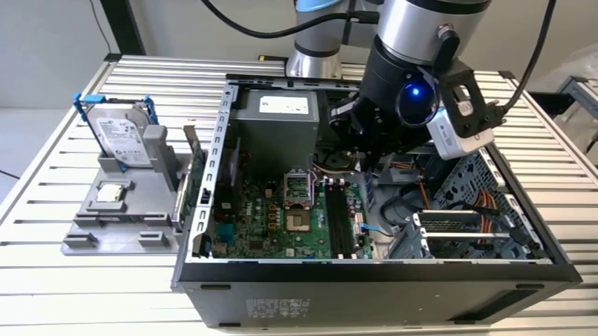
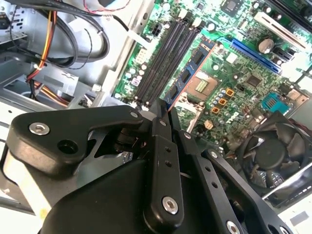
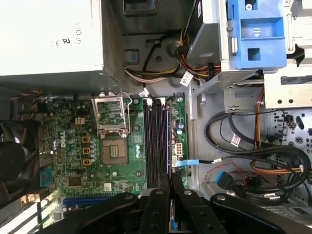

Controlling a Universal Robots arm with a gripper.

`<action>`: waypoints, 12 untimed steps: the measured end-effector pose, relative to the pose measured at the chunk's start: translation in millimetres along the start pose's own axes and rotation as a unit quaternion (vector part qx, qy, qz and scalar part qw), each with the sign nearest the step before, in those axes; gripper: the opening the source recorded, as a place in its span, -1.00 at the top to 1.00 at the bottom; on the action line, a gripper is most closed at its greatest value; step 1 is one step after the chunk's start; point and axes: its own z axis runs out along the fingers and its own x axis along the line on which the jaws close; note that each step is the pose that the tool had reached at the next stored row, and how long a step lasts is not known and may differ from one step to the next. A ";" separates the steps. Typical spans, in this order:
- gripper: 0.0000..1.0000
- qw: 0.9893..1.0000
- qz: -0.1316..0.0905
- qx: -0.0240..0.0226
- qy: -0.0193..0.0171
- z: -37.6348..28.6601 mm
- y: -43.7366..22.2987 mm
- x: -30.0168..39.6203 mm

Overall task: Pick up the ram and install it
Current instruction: 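Insert the ram into the slot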

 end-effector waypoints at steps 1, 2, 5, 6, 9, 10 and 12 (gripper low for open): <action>1.00 1.000 0.000 0.000 0.000 0.3 0.2 -0.8; 1.00 1.000 0.000 0.000 0.000 0.6 0.3 -1.4; 1.00 1.000 -0.001 0.000 0.000 1.9 0.4 -3.8; 1.00 1.000 -0.001 0.000 0.000 2.4 0.5 -4.5; 1.00 1.000 -0.002 0.000 0.000 3.4 0.5 -6.1; 1.00 1.000 -0.002 0.000 0.000 4.2 0.4 -6.2; 1.00 1.000 -0.002 0.000 0.000 5.3 0.4 -6.7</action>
